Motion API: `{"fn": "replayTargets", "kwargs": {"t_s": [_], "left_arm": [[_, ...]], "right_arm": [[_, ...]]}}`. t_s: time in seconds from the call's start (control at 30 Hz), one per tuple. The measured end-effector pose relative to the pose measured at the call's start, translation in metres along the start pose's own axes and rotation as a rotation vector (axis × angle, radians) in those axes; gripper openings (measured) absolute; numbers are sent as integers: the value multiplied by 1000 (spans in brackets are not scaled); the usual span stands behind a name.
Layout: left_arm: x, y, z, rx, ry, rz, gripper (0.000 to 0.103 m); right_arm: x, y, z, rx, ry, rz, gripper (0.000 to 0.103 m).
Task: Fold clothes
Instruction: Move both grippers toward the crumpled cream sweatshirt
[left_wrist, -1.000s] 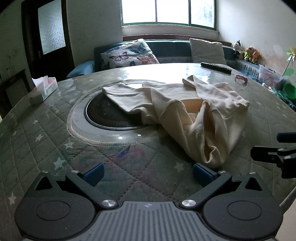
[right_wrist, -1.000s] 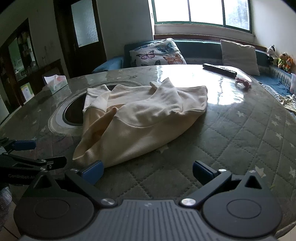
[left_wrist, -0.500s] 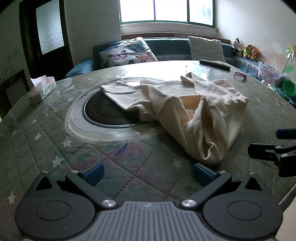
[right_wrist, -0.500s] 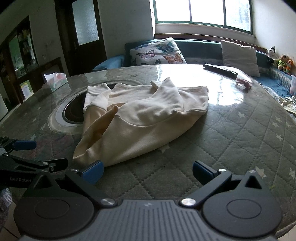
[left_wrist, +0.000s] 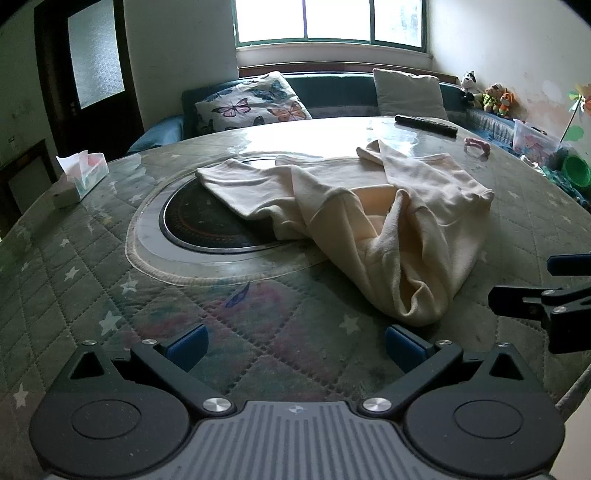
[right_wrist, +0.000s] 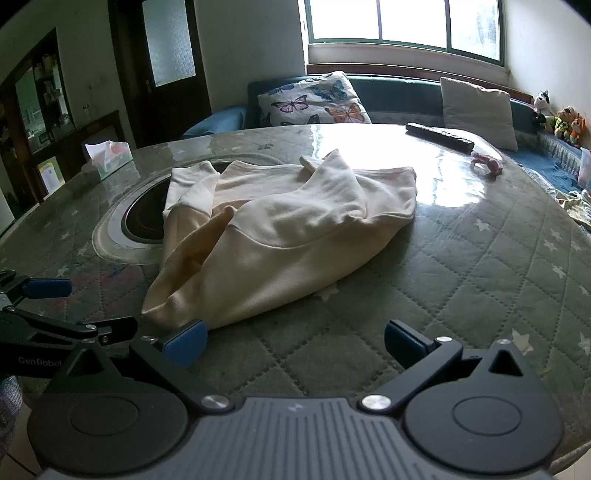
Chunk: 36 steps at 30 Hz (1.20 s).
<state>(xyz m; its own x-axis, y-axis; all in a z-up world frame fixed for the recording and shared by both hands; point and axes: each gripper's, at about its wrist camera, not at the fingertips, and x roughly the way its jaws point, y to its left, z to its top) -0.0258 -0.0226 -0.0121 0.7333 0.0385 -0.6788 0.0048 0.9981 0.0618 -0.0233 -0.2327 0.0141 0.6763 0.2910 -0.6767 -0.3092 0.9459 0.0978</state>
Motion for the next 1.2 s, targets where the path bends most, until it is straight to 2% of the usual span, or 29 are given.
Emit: {"fn": "replayTargets", "kwargs": {"t_s": [0.63, 1.2], "left_arm": [[11, 1, 8, 3, 18, -2, 103], [20, 12, 29, 1, 6, 12, 103]], "right_arm": [[11, -1, 7, 5, 15, 1, 103], [21, 0, 25, -11, 13, 2, 103]]}}
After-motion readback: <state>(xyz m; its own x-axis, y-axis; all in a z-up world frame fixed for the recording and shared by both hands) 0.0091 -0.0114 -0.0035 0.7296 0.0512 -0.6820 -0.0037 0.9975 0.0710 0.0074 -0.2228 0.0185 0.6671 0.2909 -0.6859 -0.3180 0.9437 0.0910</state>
